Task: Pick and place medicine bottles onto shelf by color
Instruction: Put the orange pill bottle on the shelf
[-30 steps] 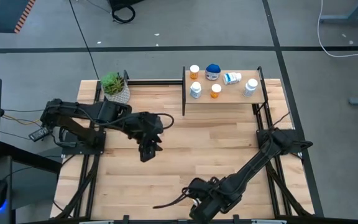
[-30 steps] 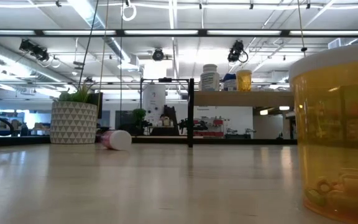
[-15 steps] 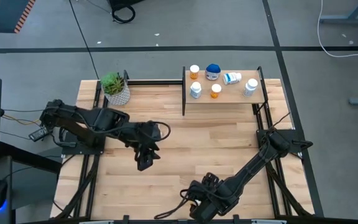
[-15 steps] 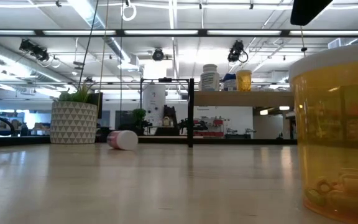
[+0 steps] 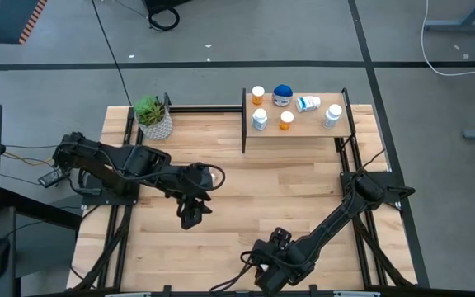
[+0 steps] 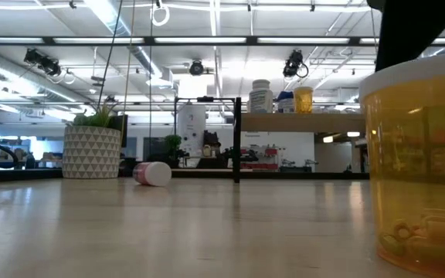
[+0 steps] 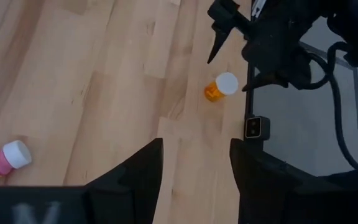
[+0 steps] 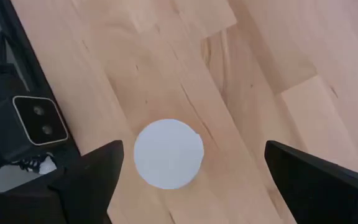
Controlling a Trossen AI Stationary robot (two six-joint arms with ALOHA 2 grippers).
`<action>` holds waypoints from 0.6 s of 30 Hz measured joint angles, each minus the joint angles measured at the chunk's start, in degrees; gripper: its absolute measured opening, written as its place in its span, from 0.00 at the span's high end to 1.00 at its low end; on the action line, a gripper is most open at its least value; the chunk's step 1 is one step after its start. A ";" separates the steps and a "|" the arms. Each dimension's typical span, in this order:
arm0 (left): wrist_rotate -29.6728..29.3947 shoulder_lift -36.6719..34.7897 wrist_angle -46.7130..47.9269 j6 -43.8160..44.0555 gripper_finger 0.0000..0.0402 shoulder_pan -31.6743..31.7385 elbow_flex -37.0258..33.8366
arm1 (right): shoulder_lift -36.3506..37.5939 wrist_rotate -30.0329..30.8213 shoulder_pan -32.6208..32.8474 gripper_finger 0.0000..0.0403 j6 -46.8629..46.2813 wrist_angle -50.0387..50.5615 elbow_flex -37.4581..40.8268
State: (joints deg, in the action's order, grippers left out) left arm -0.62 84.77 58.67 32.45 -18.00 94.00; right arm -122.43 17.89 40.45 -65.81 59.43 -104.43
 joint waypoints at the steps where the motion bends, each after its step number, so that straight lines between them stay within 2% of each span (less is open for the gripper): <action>1: 0.00 0.00 0.00 0.00 0.52 0.00 0.00 | 0.00 0.05 0.13 0.01 -0.15 -0.59 0.12; 8: 0.00 0.00 -0.09 0.00 0.52 0.04 0.00 | 0.06 0.15 0.19 0.01 -0.43 -7.64 4.09; 18: 0.00 0.00 -0.11 0.00 0.52 0.02 0.00 | 0.06 -0.92 0.24 0.01 -3.62 -8.99 7.09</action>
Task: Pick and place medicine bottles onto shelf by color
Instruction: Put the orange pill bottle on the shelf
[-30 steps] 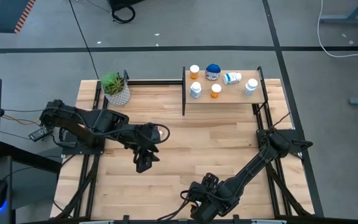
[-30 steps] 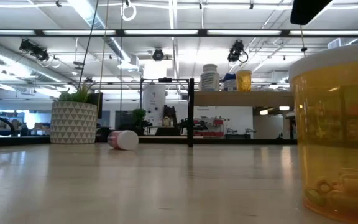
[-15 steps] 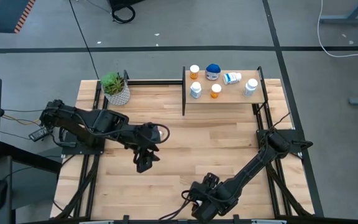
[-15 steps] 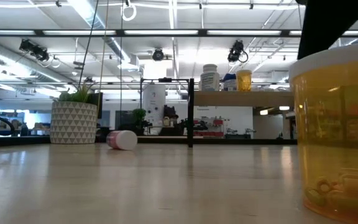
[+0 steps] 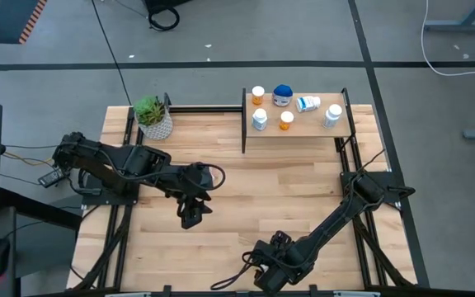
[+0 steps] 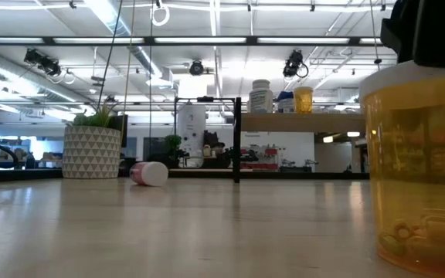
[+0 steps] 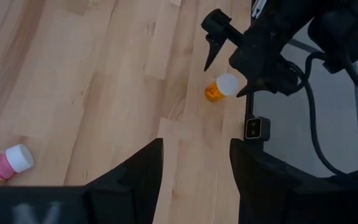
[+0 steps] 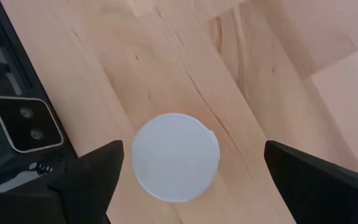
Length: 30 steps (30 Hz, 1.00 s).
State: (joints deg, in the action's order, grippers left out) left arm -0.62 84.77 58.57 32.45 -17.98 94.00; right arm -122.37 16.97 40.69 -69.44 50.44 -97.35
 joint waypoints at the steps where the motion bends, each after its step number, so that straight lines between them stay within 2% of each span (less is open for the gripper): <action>1: 0.00 0.00 0.00 -0.02 0.52 0.00 0.00 | 0.00 -0.33 0.00 0.02 0.01 0.03 0.14; 17: 0.02 0.00 -0.04 0.01 0.57 -0.02 0.00 | 0.00 -0.24 -0.02 0.03 -1.09 -1.17 0.18; 30: 0.00 0.00 -0.11 1.92 0.57 -0.02 0.00 | -0.04 0.35 -0.18 0.03 -2.51 -2.88 2.13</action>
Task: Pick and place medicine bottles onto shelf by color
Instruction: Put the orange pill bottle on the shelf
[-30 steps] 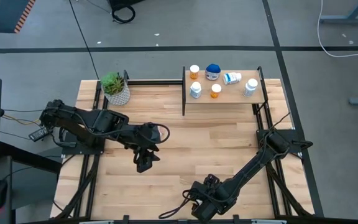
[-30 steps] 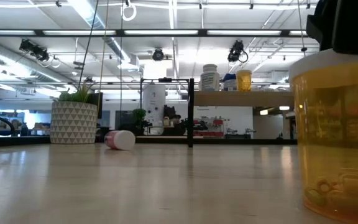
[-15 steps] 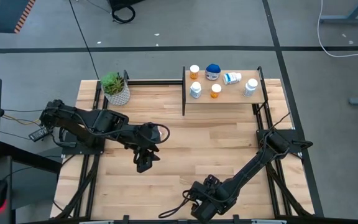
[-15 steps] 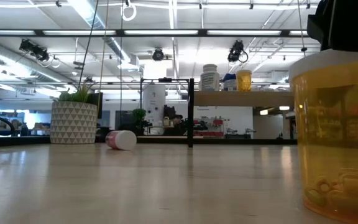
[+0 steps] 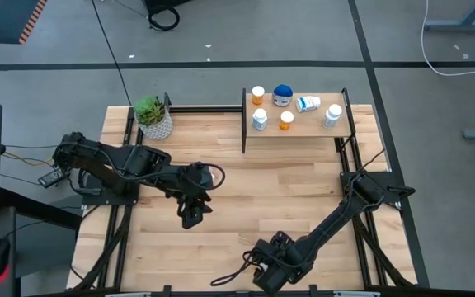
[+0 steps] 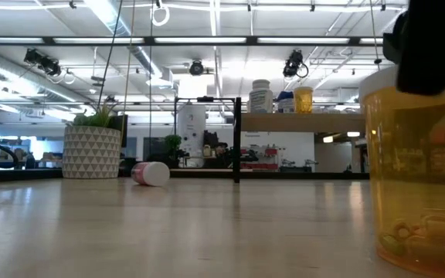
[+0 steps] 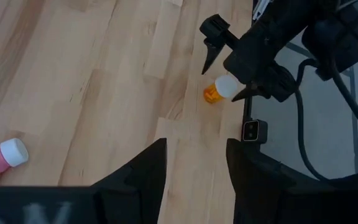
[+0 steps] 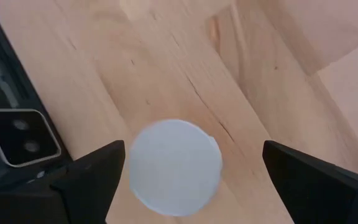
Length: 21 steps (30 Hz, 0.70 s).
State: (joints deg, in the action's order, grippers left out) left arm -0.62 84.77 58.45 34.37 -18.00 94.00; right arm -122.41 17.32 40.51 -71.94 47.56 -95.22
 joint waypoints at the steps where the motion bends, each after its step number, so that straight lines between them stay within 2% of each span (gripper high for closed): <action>1: 0.00 0.00 -0.01 0.28 0.57 -0.08 0.00 | 0.05 0.00 -0.02 0.03 -0.08 -0.50 0.26; 8: 0.02 0.00 -0.30 1.01 0.57 -0.25 0.00 | 0.02 -1.77 0.02 0.14 -1.76 -1.21 1.11; 21: -0.22 0.00 -0.39 0.99 0.57 -0.24 0.00 | 0.02 -1.01 0.00 0.47 -2.98 -1.04 1.11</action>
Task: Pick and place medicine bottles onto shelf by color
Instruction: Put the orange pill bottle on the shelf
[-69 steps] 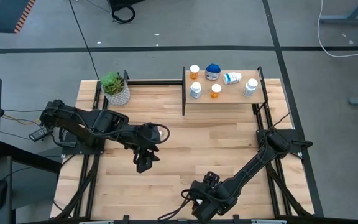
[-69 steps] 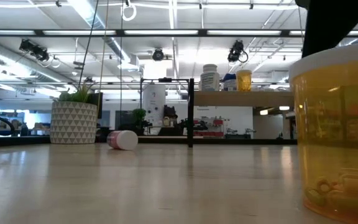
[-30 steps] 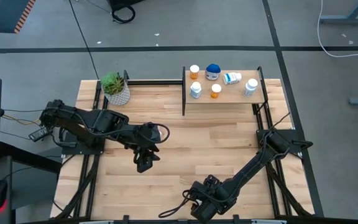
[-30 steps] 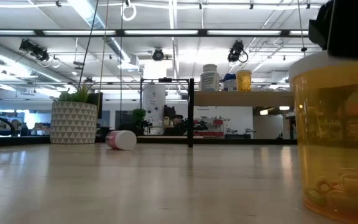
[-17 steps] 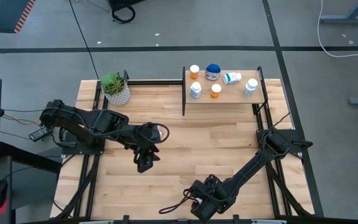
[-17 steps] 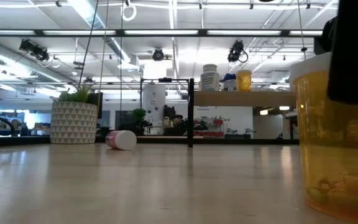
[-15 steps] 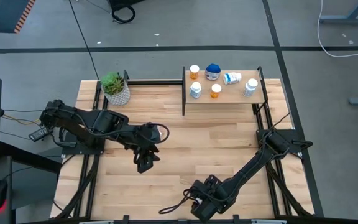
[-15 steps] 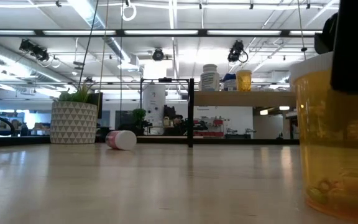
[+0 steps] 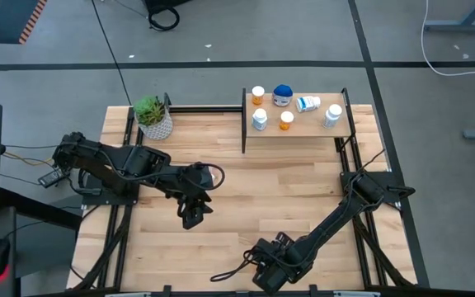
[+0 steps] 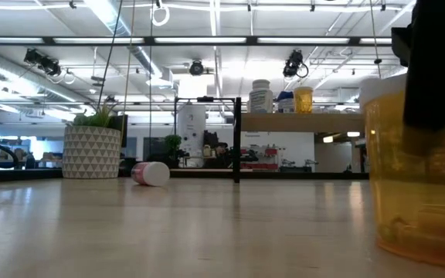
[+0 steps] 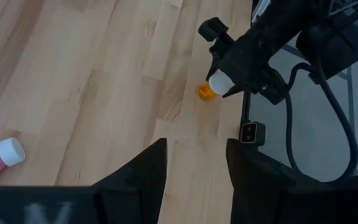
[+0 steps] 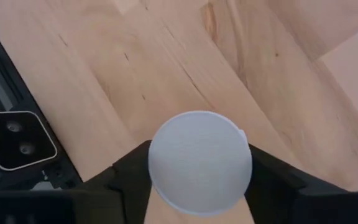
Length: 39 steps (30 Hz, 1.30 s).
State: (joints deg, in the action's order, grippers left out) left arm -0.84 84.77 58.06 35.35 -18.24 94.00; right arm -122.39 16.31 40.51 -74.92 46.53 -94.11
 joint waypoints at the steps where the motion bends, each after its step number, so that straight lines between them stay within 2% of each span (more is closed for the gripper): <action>1: 0.00 0.00 0.00 -0.02 0.57 0.00 0.00 | 0.00 0.24 -0.02 0.48 0.09 0.12 0.00; 6: 0.00 0.00 0.07 -0.46 0.57 0.00 0.00 | 0.01 0.54 -0.34 0.48 -0.95 4.98 -1.97; 10: 0.00 -0.02 0.17 -3.36 0.57 0.51 -0.02 | 0.70 0.97 -1.35 0.45 -2.19 13.83 -5.34; 13: 0.02 -0.02 0.28 -5.28 0.57 2.21 -0.02 | 3.57 3.43 -2.40 0.43 -3.50 20.01 -7.66; 19: -0.02 -2.96 0.59 -10.41 0.58 8.53 -0.04 | 13.15 7.94 -7.00 0.47 -5.17 27.44 -7.78; 27: -0.13 -7.56 -0.48 -19.51 0.61 20.01 -0.02 | 22.86 8.88 -18.38 0.46 -2.72 39.53 -7.69; 39: 0.00 -10.63 0.85 -31.38 0.62 32.04 0.02 | 33.98 3.58 -42.08 0.46 6.02 43.55 -7.63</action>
State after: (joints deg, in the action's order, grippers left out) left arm -0.85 74.14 58.91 3.97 13.80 94.02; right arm -88.41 19.89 -1.58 -68.90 90.08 -101.73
